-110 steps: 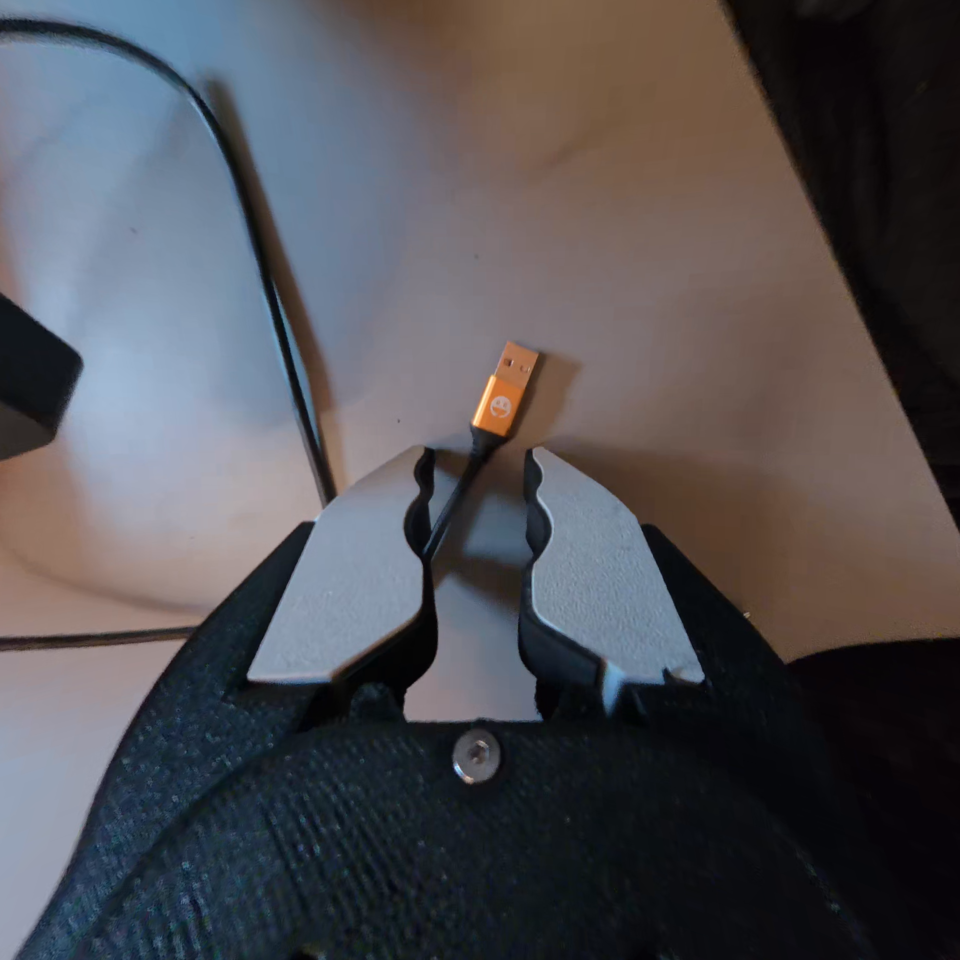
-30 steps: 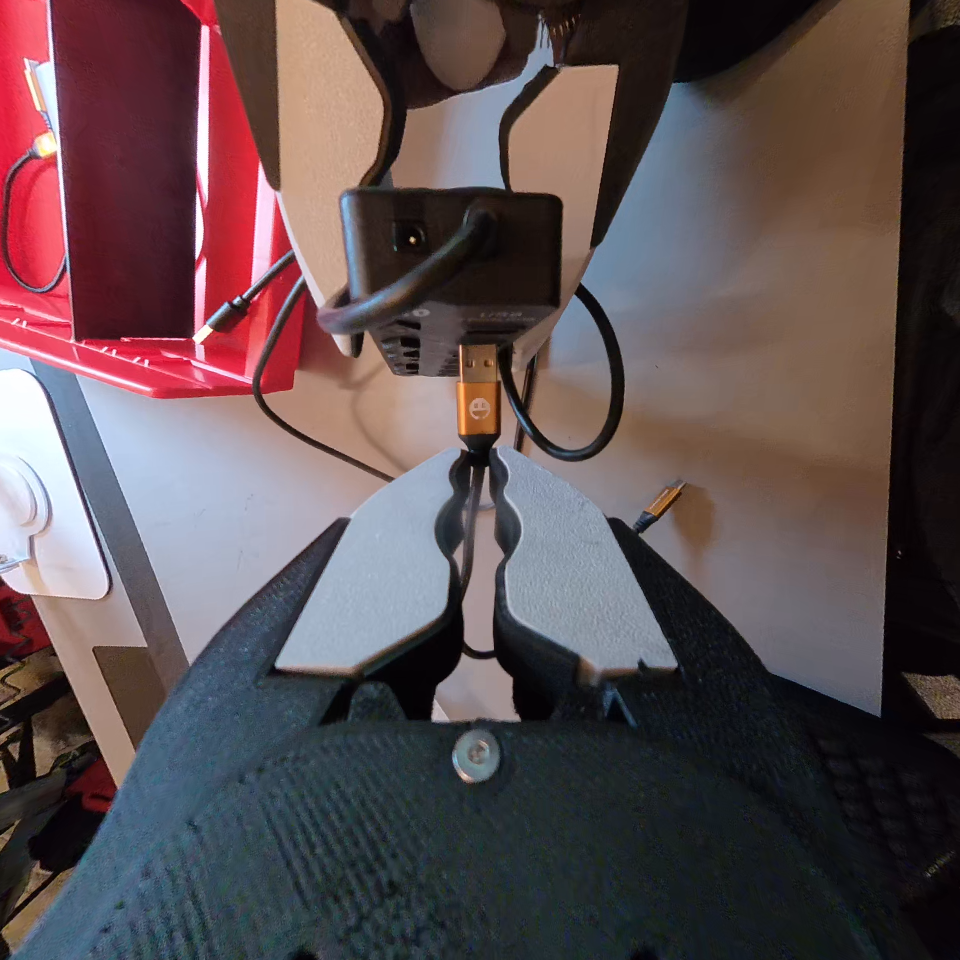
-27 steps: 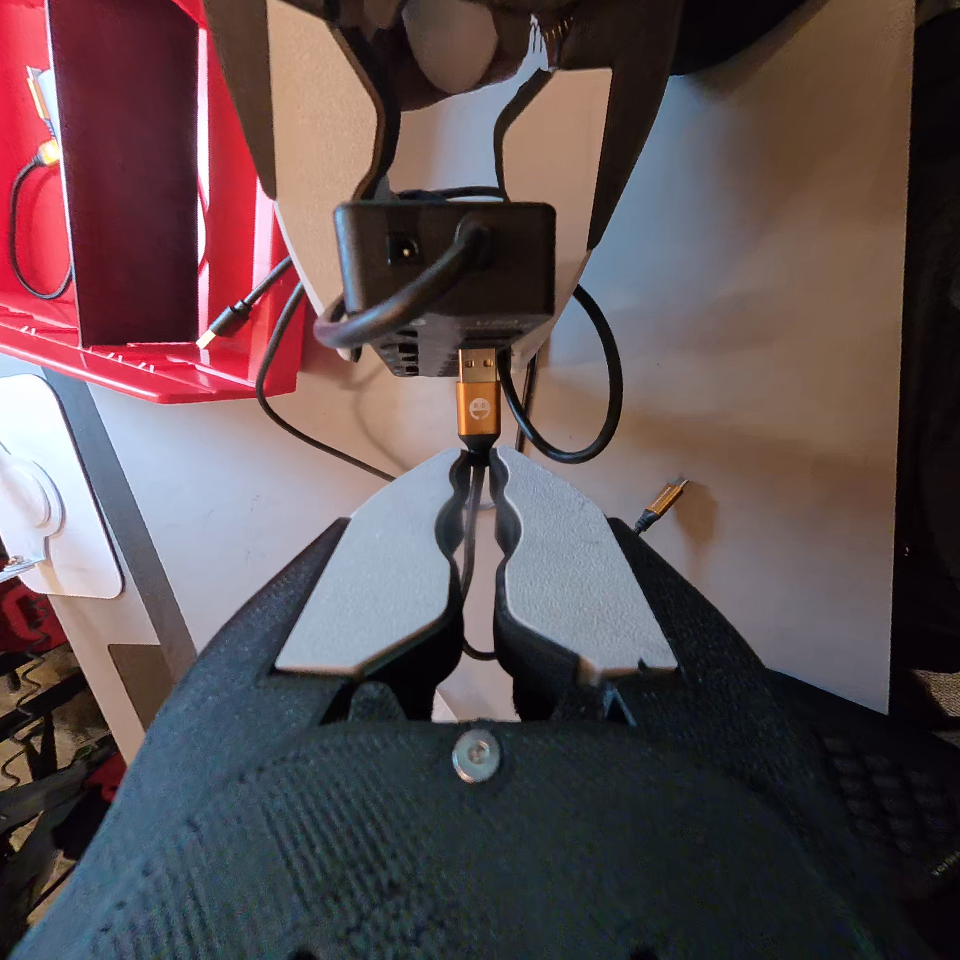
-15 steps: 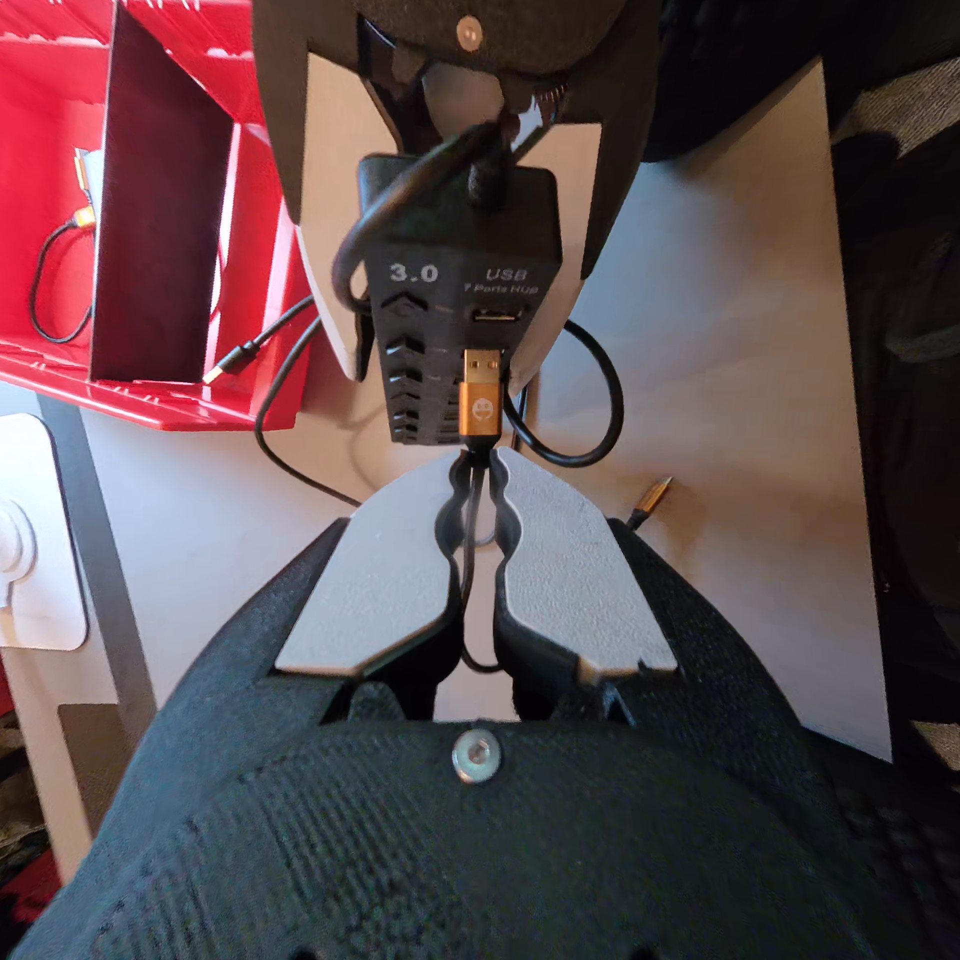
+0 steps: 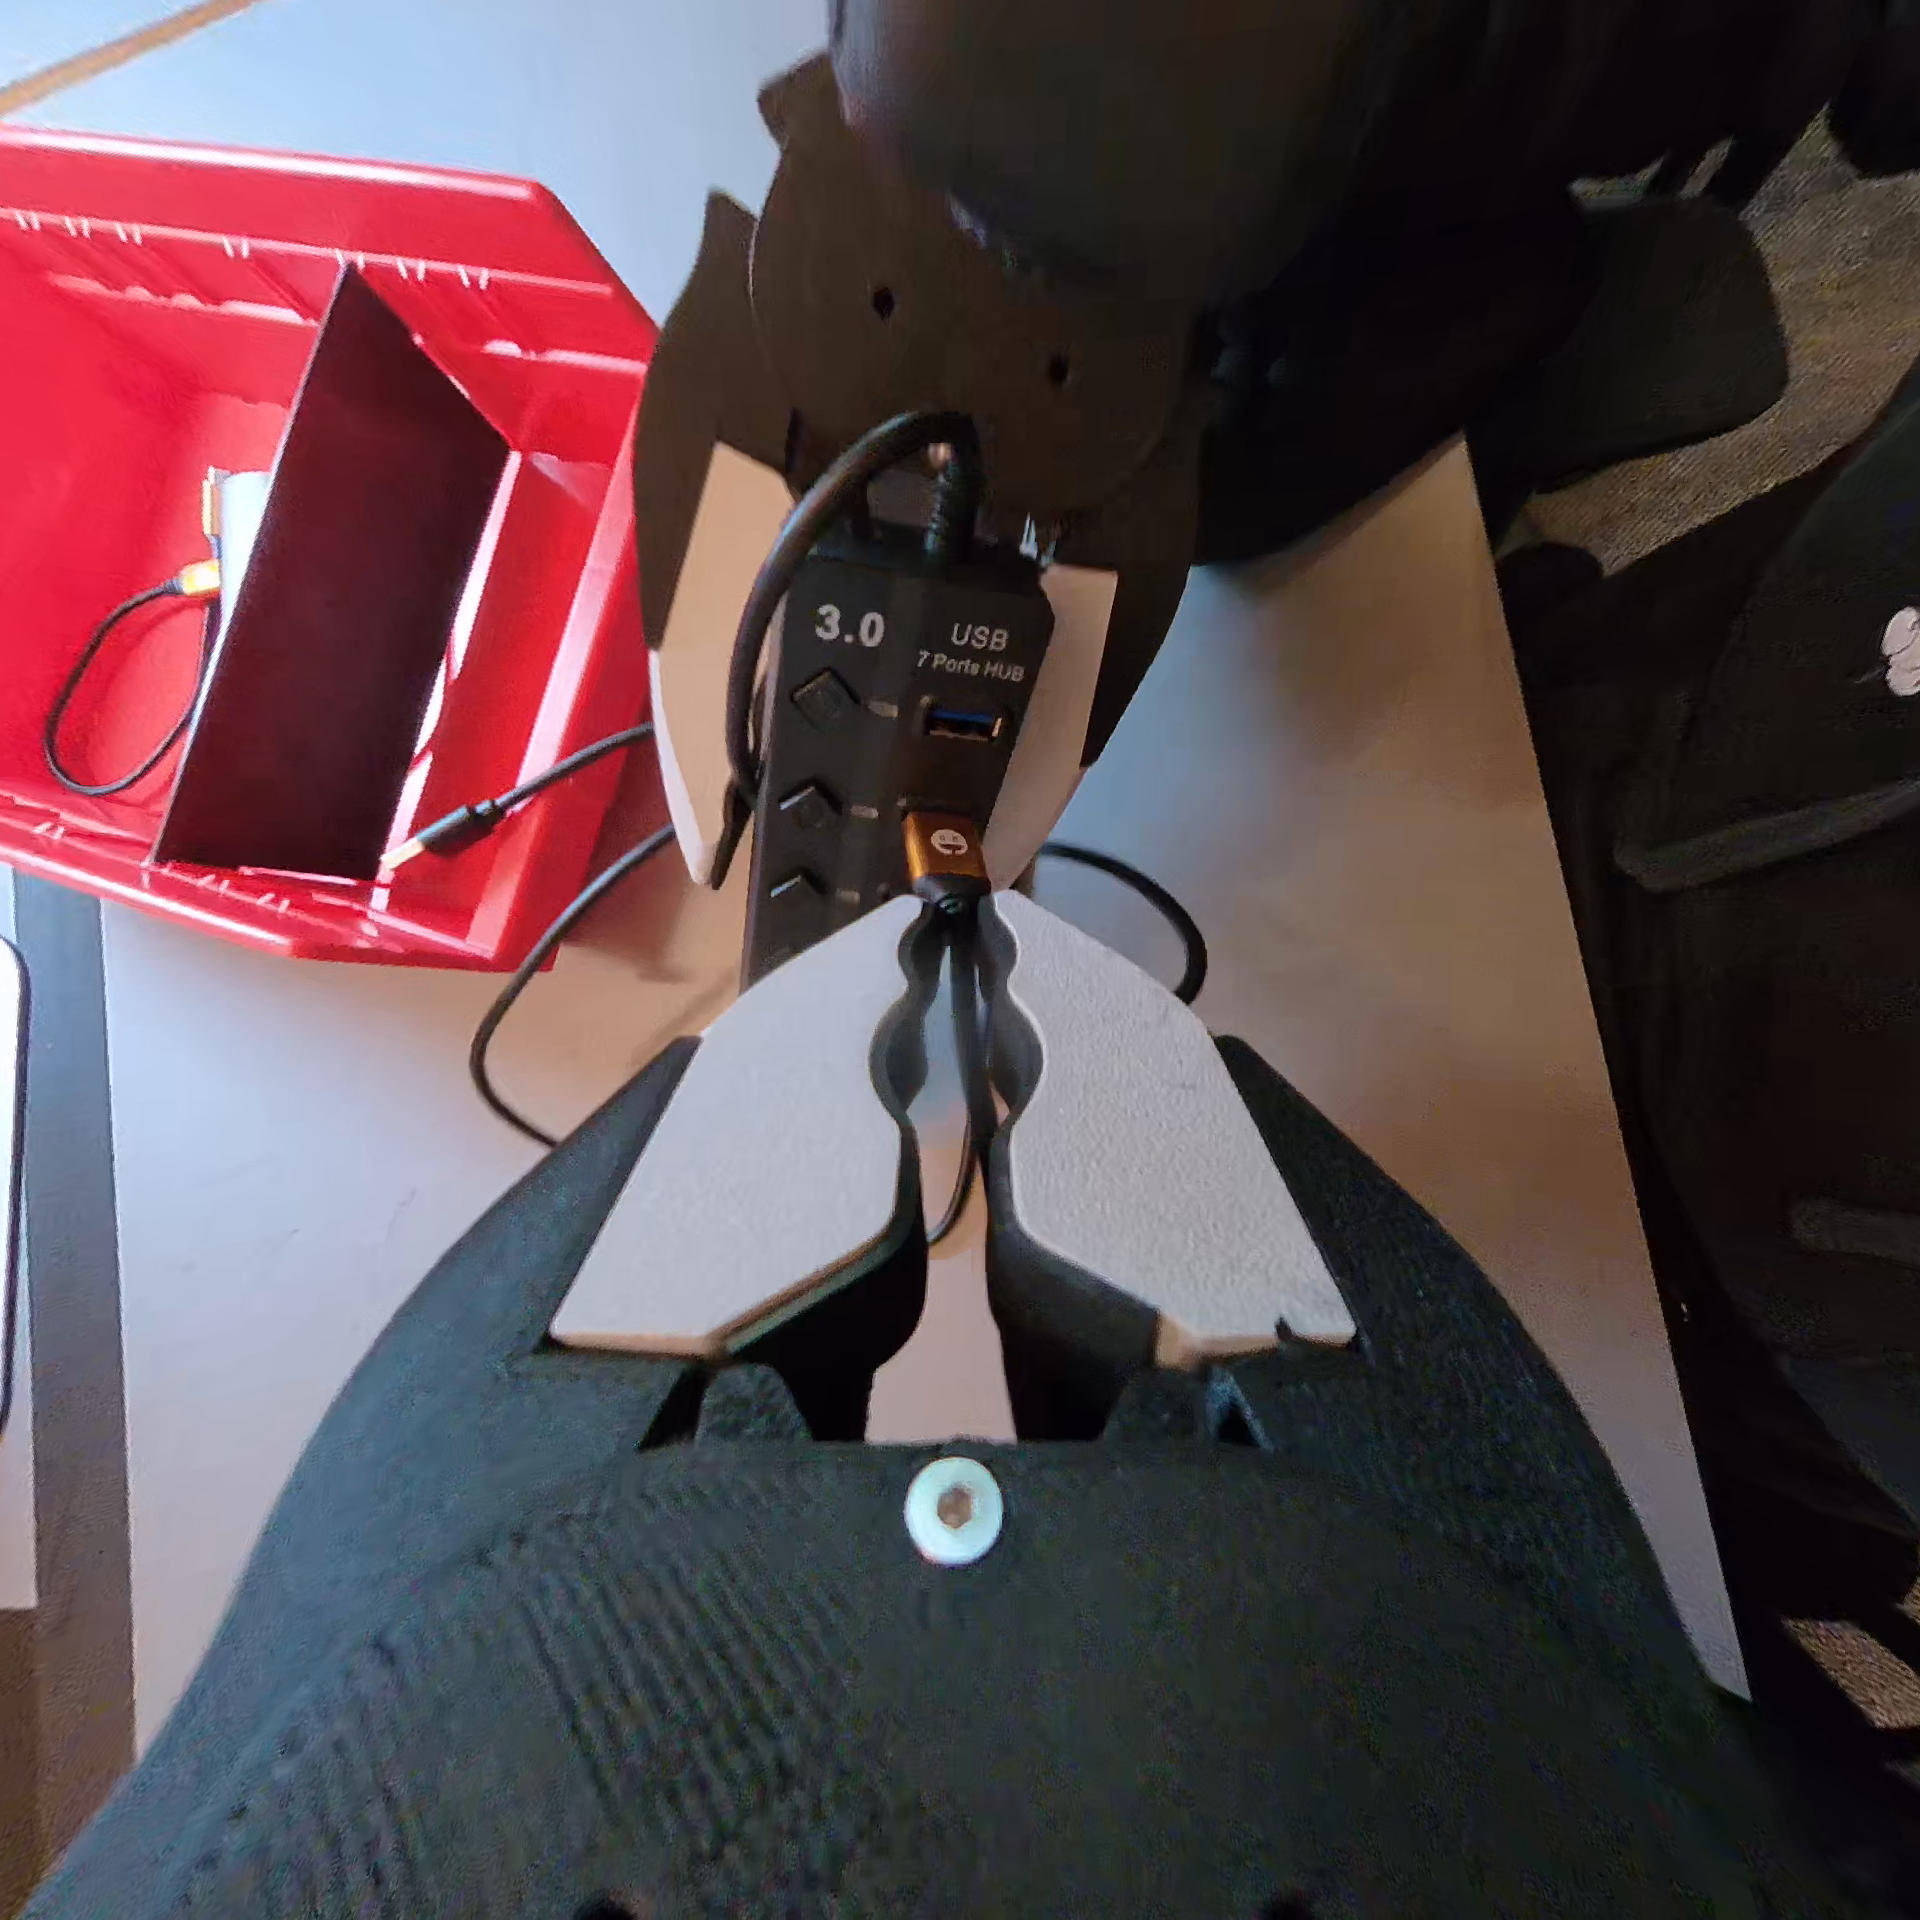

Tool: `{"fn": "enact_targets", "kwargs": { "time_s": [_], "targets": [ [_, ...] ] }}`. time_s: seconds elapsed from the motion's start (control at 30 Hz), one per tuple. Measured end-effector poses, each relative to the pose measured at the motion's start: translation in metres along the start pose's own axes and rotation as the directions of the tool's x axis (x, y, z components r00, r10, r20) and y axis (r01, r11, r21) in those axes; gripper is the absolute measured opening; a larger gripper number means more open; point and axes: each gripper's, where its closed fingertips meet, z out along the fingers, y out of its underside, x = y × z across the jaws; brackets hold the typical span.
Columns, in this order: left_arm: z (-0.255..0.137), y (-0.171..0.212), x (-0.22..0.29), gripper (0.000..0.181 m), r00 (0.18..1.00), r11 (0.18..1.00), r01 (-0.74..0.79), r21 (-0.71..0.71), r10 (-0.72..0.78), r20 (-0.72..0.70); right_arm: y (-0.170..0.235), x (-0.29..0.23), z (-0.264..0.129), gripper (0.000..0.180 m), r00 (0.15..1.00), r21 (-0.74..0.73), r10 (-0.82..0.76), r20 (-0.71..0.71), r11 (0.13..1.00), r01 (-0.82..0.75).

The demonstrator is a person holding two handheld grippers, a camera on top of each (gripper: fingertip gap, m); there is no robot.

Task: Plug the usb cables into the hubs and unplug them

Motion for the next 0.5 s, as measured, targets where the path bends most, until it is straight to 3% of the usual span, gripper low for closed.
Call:
{"fn": "enact_targets", "kwargs": {
  "time_s": [0.07,0.13,0.37,0.5],
  "targets": [
    [-0.001,-0.001,0.001,0.006,1.000,1.000,-0.019,-0.014,0.019,0.009,0.000,-0.002,0.003,0.114,1.000,-0.003,-0.004,0.003,1.000,0.005],
    [-0.003,-0.003,-0.002,0.006,1.000,1.000,-0.019,0.008,0.019,0.021,-0.003,-0.002,0.003,0.061,0.999,0.030,0.037,0.027,0.999,-0.038],
    [-0.023,-0.016,-0.009,0.006,0.994,0.960,0.112,0.257,-0.107,-0.034,-0.039,0.007,-0.022,0.061,0.977,0.367,0.158,0.145,0.908,-0.202],
    [-0.024,-0.019,-0.005,0.006,0.992,0.944,0.121,0.306,-0.110,-0.054,-0.039,0.002,-0.017,0.062,0.986,0.368,0.116,0.124,0.917,-0.154]
  ]
}}
